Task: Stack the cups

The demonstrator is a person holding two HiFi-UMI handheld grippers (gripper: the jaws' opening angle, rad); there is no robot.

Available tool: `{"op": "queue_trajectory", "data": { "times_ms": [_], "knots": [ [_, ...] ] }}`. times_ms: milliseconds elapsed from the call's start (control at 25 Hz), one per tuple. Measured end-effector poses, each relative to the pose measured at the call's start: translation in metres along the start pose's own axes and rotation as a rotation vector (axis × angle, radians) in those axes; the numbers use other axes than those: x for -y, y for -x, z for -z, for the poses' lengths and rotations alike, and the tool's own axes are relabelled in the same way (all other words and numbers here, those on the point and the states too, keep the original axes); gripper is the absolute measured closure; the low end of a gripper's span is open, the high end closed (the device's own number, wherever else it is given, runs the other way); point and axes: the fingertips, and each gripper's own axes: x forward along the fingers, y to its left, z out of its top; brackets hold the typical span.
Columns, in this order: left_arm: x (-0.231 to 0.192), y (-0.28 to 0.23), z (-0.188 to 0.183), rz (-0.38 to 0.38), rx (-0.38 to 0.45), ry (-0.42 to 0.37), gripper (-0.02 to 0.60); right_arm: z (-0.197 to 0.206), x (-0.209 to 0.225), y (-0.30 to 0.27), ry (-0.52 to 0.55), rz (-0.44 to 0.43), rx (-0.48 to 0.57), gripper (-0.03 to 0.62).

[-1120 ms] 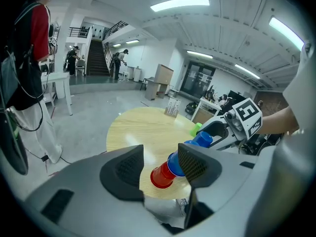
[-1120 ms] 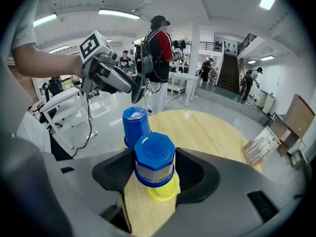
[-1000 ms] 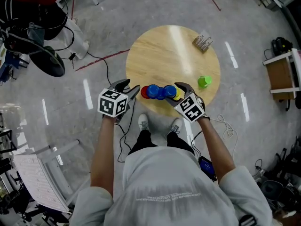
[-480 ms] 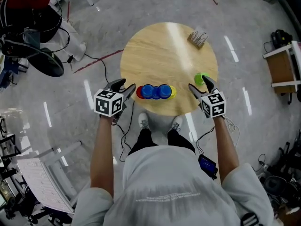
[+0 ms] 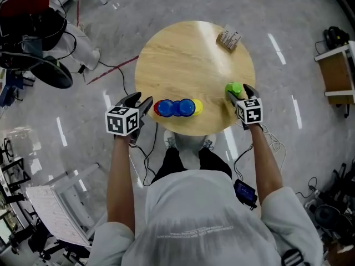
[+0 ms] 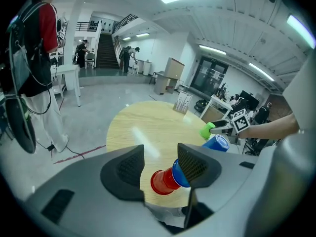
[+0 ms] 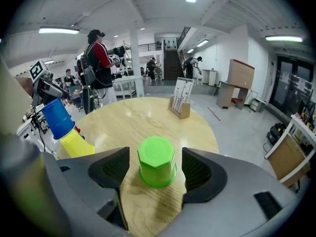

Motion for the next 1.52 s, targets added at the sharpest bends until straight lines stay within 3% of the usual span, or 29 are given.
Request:
{"op": "queue_trajectory", "data": {
  "times_ms": [120,200,400,600,1080,1280,1520],
  "knots": [
    [0.001,-0.004,0.005,-0.003,-0.013,0.007,0.354,0.011,0.002,-0.008,0.004,0.000,-0.023,0.256],
    [0.001,-0.007,0.009,-0.005,-0.028,0.007,0.354,0.013,0.005,-0.009,0.019,0.018,-0.024,0.330],
    [0.002,-0.010,0.012,-0.005,-0.033,0.011,0.356,0.009,0.008,-0.005,0.025,0.014,-0.011,0.335],
    [0.005,-0.003,0.005,0.004,-0.011,-0.016,0.356,-0.027,-0.011,0.017,0.041,-0.043,0.050,0.335],
    [0.004,0.029,-0.011,0.032,0.057,-0.087,0.357,-0.148,-0.179,0.101,0.326,-0.353,0.230,0.335],
    [0.002,0.038,-0.009,0.037,0.062,-0.105,0.362,-0.154,-0.243,0.106,0.430,-0.449,0.181,0.335],
    [-0.001,0.043,-0.001,0.044,0.056,-0.101,0.364,-0.141,-0.271,0.091,0.479,-0.447,0.096,0.335]
  ]
}}
